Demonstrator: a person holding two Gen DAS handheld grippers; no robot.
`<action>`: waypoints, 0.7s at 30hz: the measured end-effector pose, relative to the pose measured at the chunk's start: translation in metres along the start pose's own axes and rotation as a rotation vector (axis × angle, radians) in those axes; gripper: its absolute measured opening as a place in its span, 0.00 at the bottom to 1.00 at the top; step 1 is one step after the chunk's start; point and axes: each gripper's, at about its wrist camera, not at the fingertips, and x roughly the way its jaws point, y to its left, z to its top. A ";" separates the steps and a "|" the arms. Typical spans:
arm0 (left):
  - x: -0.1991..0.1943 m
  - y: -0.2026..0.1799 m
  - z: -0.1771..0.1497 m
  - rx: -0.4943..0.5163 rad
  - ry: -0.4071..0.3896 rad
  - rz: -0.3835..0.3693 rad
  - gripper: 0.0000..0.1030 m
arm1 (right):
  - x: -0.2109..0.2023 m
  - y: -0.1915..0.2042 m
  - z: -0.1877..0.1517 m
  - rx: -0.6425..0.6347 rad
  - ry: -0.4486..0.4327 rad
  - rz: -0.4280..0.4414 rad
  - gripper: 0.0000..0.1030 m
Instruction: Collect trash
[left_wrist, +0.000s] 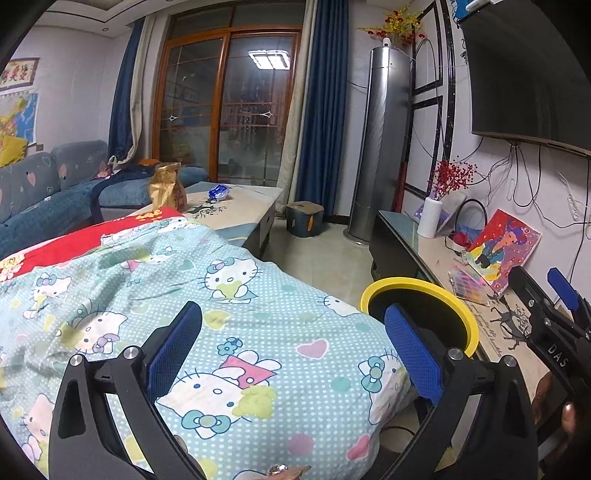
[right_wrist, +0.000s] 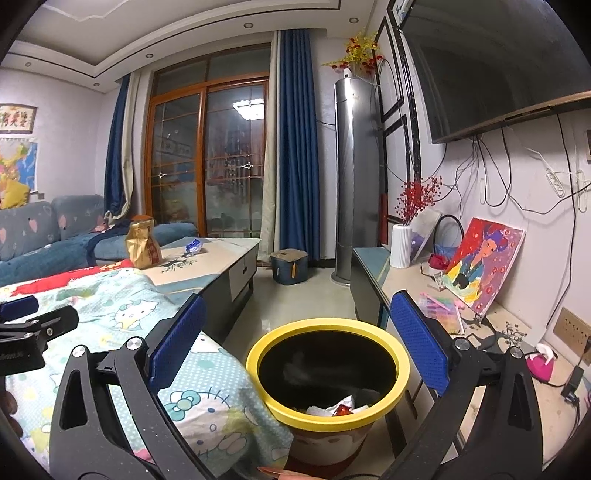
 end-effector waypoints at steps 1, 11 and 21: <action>0.000 0.000 0.000 0.001 0.001 0.001 0.94 | 0.000 0.000 0.000 0.001 -0.001 -0.001 0.90; 0.000 0.000 -0.001 0.001 0.001 0.000 0.94 | 0.000 0.001 0.000 0.006 0.008 -0.003 0.90; 0.000 0.001 -0.005 -0.001 0.004 0.003 0.94 | 0.000 0.002 -0.001 -0.002 0.015 -0.001 0.90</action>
